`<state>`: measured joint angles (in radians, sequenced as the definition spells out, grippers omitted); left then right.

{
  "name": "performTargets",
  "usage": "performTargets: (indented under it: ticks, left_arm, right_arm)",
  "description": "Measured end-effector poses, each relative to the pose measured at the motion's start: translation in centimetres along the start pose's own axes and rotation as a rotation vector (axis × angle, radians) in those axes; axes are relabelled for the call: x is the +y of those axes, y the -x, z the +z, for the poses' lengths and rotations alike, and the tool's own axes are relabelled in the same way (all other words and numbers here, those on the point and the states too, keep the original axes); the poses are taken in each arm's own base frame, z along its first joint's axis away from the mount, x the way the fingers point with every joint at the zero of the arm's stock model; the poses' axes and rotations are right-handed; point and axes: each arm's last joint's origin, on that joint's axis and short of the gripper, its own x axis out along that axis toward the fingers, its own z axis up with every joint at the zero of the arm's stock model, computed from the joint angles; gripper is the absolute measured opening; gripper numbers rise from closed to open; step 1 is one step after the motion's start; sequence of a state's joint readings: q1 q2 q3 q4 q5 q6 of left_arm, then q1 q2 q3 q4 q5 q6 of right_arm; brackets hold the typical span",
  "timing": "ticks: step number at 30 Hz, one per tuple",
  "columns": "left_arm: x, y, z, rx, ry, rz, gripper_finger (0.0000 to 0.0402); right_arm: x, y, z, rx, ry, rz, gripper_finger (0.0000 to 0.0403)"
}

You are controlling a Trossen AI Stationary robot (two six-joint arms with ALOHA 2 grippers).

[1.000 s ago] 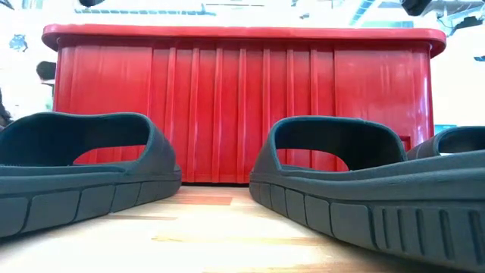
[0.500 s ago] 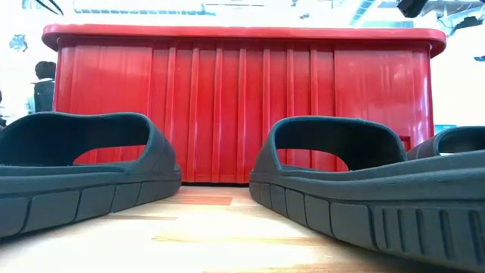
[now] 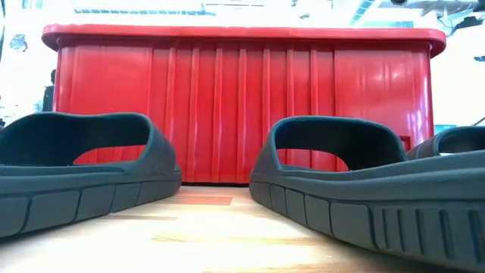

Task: Pick and place slides into bin
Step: Put the black slides into the red bin

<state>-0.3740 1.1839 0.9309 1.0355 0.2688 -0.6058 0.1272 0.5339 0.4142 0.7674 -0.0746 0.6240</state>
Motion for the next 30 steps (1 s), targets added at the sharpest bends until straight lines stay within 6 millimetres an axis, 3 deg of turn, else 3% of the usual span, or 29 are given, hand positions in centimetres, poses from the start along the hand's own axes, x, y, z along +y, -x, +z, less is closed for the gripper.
performTargets:
  ticks: [4, 8, 14, 20, 30]
  left_arm:
    - [0.9, -2.0, 0.2, 0.017, -0.028, -0.030, 0.0135]
    - [2.0, -2.8, -1.0, 0.244, 0.045, -0.080, 0.0135]
    - [3.2, -2.3, -4.0, 0.472, 0.107, 0.270, 0.0135]
    - [1.9, -2.1, -6.2, 0.464, 0.094, 0.590, 0.0135]
    - [-2.6, -0.7, -10.1, 0.488, 0.166, 0.952, 0.0126]
  right_arm:
    - [1.2, -1.5, 0.7, 0.002, 0.035, 0.054, 0.0173]
    - [2.4, -2.7, 1.1, 0.009, 0.080, 0.110, 0.0173]
    - [3.4, -3.0, 0.4, 0.079, 0.105, 0.157, 0.0173]
    - [4.5, -2.0, 1.0, 0.104, 0.074, 0.252, 0.0173]
    - [5.9, -0.7, 1.9, 0.102, 0.012, 0.341, 0.0173]
